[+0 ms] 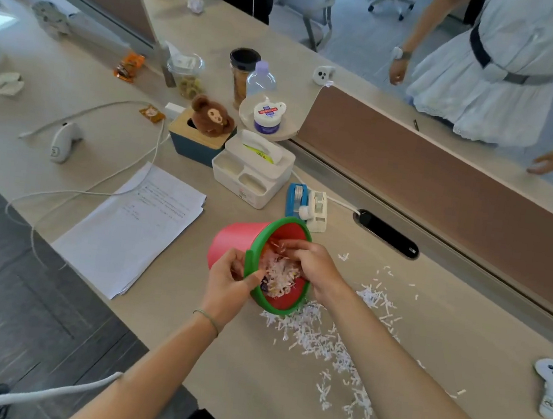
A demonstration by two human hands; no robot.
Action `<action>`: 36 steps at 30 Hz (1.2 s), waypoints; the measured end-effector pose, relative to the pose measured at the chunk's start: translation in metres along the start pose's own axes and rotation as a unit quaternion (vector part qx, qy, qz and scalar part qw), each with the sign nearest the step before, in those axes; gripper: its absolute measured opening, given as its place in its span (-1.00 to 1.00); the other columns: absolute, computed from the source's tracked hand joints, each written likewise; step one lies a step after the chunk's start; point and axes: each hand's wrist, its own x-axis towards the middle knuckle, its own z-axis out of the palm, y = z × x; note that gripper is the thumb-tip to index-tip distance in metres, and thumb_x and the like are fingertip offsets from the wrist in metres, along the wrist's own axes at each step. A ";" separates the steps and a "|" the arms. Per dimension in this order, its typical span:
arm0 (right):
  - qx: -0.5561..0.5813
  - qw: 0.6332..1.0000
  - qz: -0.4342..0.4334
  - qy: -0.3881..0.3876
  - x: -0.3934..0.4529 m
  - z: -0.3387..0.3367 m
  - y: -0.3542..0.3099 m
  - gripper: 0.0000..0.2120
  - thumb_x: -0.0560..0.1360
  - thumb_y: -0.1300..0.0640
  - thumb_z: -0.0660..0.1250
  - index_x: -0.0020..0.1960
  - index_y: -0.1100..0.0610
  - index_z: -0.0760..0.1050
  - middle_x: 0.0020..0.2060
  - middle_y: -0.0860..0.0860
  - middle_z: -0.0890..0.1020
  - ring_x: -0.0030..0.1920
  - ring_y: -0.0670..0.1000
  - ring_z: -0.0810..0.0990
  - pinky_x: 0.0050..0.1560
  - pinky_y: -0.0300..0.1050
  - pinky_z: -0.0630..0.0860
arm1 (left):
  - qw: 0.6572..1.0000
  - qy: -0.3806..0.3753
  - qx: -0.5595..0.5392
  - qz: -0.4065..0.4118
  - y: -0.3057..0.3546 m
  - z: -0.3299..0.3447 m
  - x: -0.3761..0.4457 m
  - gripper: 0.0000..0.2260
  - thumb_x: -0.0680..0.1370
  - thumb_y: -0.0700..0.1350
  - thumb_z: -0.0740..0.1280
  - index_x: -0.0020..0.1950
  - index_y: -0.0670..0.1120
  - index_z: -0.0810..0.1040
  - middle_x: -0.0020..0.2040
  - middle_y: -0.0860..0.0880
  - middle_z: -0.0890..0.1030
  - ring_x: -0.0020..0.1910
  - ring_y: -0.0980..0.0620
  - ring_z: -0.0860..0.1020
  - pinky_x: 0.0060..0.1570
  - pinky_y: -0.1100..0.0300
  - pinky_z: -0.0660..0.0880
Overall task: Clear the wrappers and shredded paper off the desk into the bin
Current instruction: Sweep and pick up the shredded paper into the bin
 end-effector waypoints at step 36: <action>-0.646 0.725 -0.233 0.057 0.022 -0.009 0.185 -0.38 0.41 -0.03 0.52 0.40 -0.03 0.39 0.41 0.15 0.42 0.32 0.19 0.45 0.16 0.11 0.57 | 0.995 0.069 0.078 0.000 -0.004 -0.081 -0.023 -0.42 0.29 0.23 0.50 -0.04 -0.23 0.46 -0.07 -0.39 0.52 -0.06 -0.43 0.57 -0.06 -0.39 0.63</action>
